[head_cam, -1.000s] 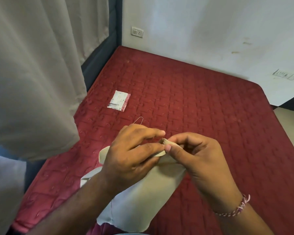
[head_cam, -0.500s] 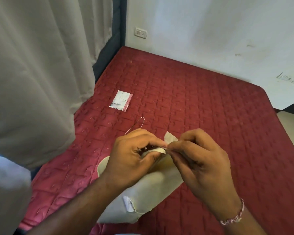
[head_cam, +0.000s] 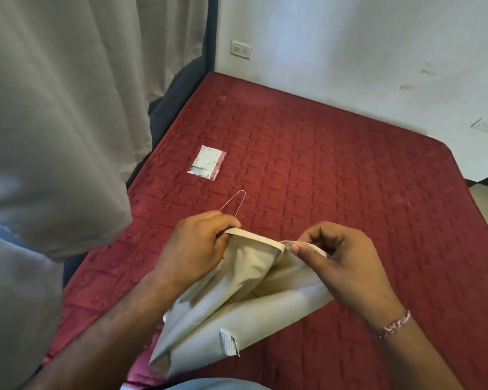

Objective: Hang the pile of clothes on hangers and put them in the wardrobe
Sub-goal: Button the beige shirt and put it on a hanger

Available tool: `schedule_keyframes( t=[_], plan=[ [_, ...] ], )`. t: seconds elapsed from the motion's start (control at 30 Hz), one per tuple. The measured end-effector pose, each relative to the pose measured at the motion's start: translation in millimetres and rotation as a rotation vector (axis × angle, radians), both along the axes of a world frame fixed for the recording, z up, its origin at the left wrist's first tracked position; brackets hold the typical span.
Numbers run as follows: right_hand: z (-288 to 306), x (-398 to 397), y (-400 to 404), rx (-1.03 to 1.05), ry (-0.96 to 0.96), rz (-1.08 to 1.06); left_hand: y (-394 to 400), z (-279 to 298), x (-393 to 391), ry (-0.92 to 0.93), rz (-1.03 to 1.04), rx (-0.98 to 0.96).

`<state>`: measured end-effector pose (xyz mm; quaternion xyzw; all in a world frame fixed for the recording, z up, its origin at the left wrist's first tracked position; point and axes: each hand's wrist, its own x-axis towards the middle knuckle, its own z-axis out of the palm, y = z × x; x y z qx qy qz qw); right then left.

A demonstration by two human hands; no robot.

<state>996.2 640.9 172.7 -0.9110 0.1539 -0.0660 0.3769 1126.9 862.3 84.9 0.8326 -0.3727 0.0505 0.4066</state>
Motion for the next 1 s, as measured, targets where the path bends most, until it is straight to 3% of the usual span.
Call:
schedule_keyframes(
  t=[0.17, 0.27, 0.67, 0.83, 1.0],
  plan=[
    [-1.1, 0.0, -24.0, 0.133, 0.225, 0.102, 23.9, 0.9, 12.0, 0.187, 0.121, -0.208],
    [3.2, -5.1, -39.5, 0.28, 0.278, 0.104, 39.6, 5.6, 20.4, 0.251, 0.167, -0.237],
    [25.8, -6.0, 6.9, 0.99, 0.114, -0.121, 5.8, 53.7, -19.2, -0.07, -0.078, -0.416],
    [39.1, -4.6, 25.4, 1.049, 0.06, -0.116, -13.2, 71.1, -40.6, -0.272, -0.084, -0.454],
    [44.3, -5.8, 33.4, 1.022, 0.028, -0.047, -17.1, 70.4, -43.9, -0.333, -0.159, -0.462]
  ],
)
